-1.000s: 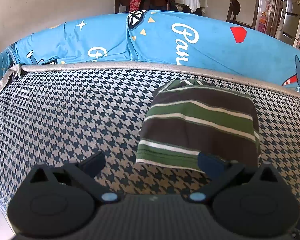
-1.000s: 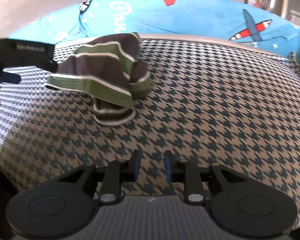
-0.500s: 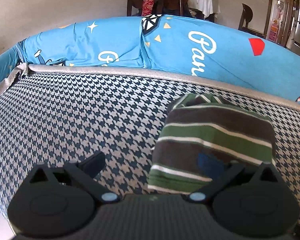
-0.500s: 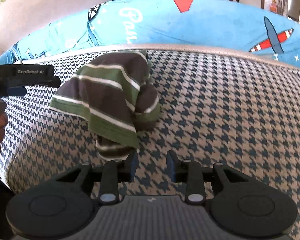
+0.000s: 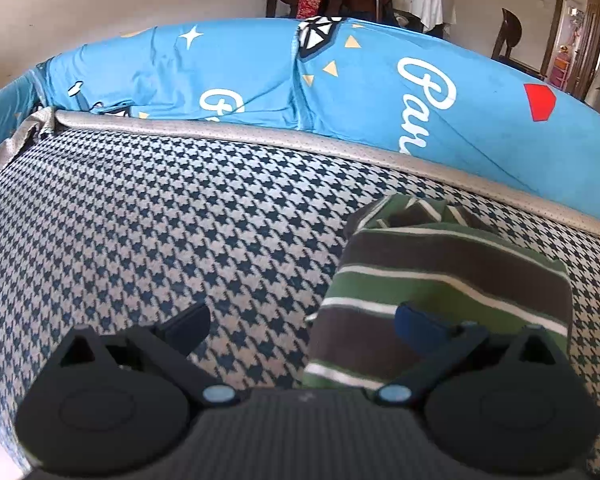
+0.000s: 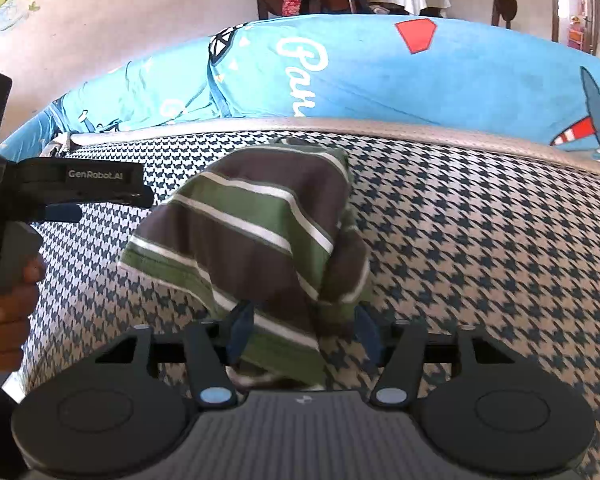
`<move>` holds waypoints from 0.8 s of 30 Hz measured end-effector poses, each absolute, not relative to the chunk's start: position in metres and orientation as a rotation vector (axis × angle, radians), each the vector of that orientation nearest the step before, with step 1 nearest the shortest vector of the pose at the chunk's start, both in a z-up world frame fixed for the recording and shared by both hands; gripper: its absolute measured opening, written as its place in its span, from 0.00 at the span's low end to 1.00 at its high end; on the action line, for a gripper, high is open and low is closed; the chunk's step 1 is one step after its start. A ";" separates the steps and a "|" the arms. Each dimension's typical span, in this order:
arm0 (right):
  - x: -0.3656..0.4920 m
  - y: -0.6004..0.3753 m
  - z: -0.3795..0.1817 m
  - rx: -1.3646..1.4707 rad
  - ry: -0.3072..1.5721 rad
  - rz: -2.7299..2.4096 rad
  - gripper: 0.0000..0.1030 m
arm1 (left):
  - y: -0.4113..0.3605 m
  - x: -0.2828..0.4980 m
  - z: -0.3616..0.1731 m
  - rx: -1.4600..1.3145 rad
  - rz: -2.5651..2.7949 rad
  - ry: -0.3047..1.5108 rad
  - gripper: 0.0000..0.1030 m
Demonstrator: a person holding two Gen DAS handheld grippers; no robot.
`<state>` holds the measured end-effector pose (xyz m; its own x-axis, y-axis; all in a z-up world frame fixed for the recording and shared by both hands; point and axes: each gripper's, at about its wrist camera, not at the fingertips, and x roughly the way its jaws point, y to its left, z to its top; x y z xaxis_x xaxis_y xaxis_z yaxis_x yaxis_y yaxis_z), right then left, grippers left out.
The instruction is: Fold clothes
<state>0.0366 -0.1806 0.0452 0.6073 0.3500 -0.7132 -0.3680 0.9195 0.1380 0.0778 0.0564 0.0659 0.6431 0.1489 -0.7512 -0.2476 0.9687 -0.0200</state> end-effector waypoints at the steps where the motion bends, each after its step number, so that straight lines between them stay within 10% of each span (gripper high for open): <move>1: 0.040 -0.178 0.044 -0.026 0.826 0.415 0.62 | 0.054 0.080 0.065 -0.120 0.224 0.845 1.00; 19: 0.085 -0.154 0.012 -0.044 0.895 0.399 0.84 | 0.044 0.096 0.041 -0.068 0.250 0.942 1.00; 24: 0.082 -0.151 0.012 -0.036 0.866 0.434 0.47 | 0.046 0.094 0.037 -0.077 0.232 0.957 1.00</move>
